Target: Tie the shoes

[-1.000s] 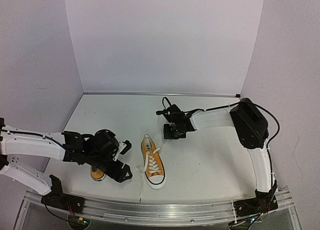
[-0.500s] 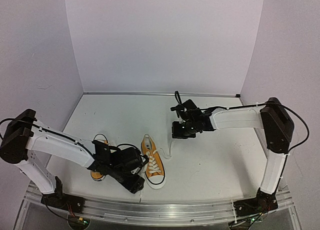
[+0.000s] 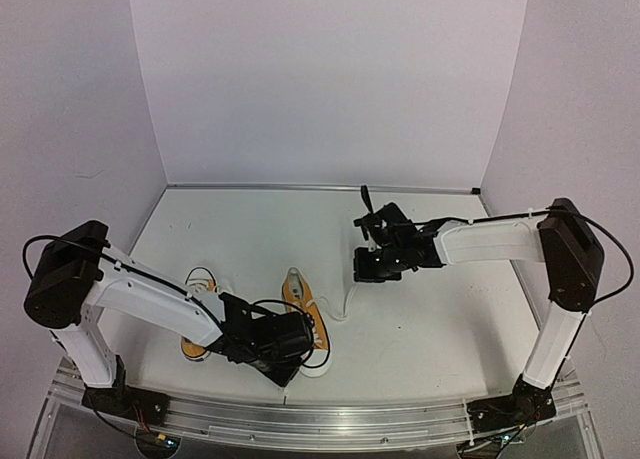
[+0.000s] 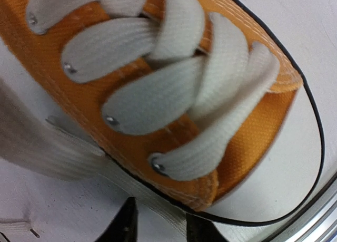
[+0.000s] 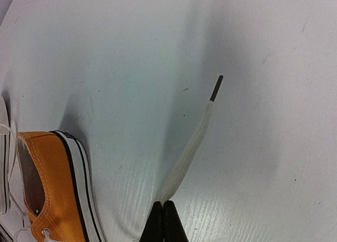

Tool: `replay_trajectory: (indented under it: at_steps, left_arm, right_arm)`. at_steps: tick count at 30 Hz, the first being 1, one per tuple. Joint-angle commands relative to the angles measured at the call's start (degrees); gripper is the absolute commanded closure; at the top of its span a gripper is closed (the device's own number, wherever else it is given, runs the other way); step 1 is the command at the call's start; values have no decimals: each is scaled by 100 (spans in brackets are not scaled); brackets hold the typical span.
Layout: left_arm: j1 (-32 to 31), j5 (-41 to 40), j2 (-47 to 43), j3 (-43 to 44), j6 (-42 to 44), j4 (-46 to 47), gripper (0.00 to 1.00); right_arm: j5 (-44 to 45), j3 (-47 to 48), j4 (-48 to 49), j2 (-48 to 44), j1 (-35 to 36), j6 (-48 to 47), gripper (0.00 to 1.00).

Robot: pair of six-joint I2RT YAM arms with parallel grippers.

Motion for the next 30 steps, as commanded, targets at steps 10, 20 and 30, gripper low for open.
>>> replay_trajectory:
  at_steps: [10, 20, 30]
  left_arm:
    - [885, -458, -1236, -976, -583, 268, 100]
    - [1577, -308, -800, -568, -182, 886, 100]
    - [1586, 405, 71, -140, -5, 1865, 100]
  right_arm:
    - [-1740, -962, 1464, -126, 58, 275, 100]
    - [-2053, -744, 1839, 653, 517, 323, 100]
    - [-2086, -806, 1936, 908, 590, 376, 100]
